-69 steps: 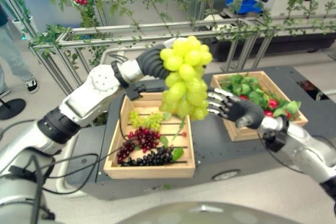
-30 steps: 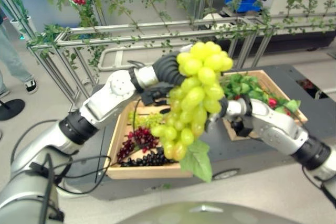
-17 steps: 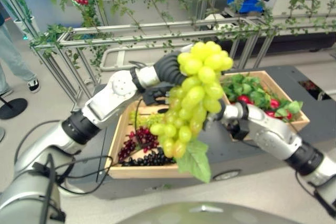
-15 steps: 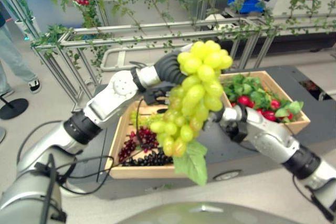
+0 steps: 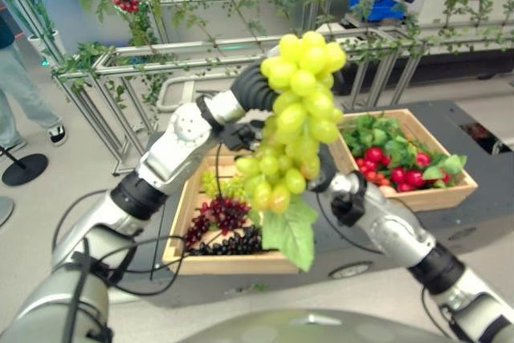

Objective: Pick up the fruits from the basket on one side to the basket on the other side

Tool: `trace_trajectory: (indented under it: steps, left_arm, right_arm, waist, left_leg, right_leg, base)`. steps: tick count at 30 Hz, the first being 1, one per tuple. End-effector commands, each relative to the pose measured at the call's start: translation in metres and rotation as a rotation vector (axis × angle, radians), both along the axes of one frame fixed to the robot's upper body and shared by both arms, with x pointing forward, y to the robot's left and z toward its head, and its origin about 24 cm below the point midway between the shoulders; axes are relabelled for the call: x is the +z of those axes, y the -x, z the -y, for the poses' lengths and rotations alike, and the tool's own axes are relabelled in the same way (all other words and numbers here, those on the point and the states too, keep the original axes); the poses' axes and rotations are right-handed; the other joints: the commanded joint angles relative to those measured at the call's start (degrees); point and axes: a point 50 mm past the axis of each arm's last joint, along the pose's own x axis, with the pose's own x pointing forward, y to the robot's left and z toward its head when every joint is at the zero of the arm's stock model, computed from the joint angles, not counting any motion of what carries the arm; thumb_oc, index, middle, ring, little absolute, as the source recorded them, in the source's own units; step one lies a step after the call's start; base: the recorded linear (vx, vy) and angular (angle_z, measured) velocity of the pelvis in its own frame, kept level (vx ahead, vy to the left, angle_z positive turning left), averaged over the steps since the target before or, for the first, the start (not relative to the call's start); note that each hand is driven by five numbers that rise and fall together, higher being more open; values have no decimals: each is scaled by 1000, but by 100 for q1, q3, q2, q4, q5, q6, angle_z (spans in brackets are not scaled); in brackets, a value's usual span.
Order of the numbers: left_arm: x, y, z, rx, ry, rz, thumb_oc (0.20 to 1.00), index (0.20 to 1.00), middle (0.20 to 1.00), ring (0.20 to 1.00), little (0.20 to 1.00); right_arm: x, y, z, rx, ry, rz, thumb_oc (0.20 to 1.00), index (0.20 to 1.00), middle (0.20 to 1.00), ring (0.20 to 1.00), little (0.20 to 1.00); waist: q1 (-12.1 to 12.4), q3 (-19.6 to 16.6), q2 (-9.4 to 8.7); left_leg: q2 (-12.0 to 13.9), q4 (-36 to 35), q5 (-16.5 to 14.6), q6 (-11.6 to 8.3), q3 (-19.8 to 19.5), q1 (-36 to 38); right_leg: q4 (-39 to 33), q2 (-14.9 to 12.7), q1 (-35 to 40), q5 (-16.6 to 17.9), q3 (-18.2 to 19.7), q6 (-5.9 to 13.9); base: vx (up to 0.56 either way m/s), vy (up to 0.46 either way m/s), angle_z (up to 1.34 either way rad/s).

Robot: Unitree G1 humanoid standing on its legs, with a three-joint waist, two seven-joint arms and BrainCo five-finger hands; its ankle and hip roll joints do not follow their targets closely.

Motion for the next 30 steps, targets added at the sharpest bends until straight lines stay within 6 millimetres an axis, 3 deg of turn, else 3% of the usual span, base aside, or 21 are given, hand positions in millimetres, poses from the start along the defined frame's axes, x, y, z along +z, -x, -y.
trace_trajectory:
  steps: [1, 5, 6, 7, 8, 9, 10, 30]
  left_arm:
    - [4, -8, 9, 20, 52, 6, 200, 200, 200, 200, 200]
    - [4, -8, 7, 26, 52, 11, 200, 200, 200, 200, 200]
    - [4, -8, 6, 30, 53, 12, 200, 200, 200, 200, 200]
    - [4, -8, 6, 30, 53, 12, 200, 200, 200, 200, 200]
    - [4, -8, 6, 30, 53, 12, 200, 200, 200, 200, 200]
    - [4, -8, 5, 33, 53, 14, 200, 200, 200, 200, 200]
    - [4, -8, 5, 35, 54, 15, 200, 200, 200, 200, 200]
    - [-1, -9, 2, 47, 47, 2, 200, 200, 200, 200, 200]
  right_arm:
    - [63, 13, -27, 137, -355, 173, 1000, 1000, 1000, 1000, 1000]
    - [64, 14, -25, 141, -347, 185, 1000, 1000, 1000, 1000, 1000]
    - [64, 14, -23, 135, -340, 187, 787, 787, 787, 787, 787]
    - [64, 14, -23, 135, -340, 187, 702, 702, 702, 702, 702]
    - [64, 14, -23, 135, -340, 187, 564, 564, 564, 564, 564]
    - [64, 14, -22, 131, -336, 194, 285, 285, 285, 285, 285]
    - [64, 14, -21, 129, -335, 194, 200, 200, 200, 200, 200]
    - [58, 14, -20, 131, -306, 173, 200, 200, 200, 200, 200]
  waist:
    - [-20, 27, -217]
    - [-20, 17, -224]
    - [-23, 21, -229]
    - [-23, 21, -229]
    - [-23, 21, -229]
    - [-20, 20, -235]
    - [-21, 19, -237]
    - [-24, 35, -253]
  left_leg:
    - [-277, 3, -109, 307, 58, -158]
    - [-272, 5, -117, 307, 62, -153]
    - [-271, 5, -116, 306, 63, -152]
    - [-271, 5, -116, 306, 63, -152]
    - [-271, 5, -116, 306, 63, -152]
    - [-272, 4, -119, 308, 63, -154]
    - [-271, 6, -121, 309, 64, -155]
    - [-258, 12, -143, 310, 72, -141]
  right_leg:
    - [393, 32, 297, -715, -47, 310]
    - [395, 29, 291, -716, -44, 310]
    - [396, 26, 293, -712, -42, 312]
    - [396, 26, 293, -712, -42, 312]
    - [396, 26, 293, -712, -42, 312]
    - [398, 27, 292, -712, -40, 313]
    - [402, 28, 290, -712, -39, 313]
    - [410, 41, 288, -747, -24, 307]
  base:
    - [0, 0, 0]
    - [0, 0, 0]
    - [0, 0, 0]
    - [0, 0, 0]
    - [0, 0, 0]
    - [0, 0, 0]
    - [0, 0, 0]
    - [0, 0, 0]
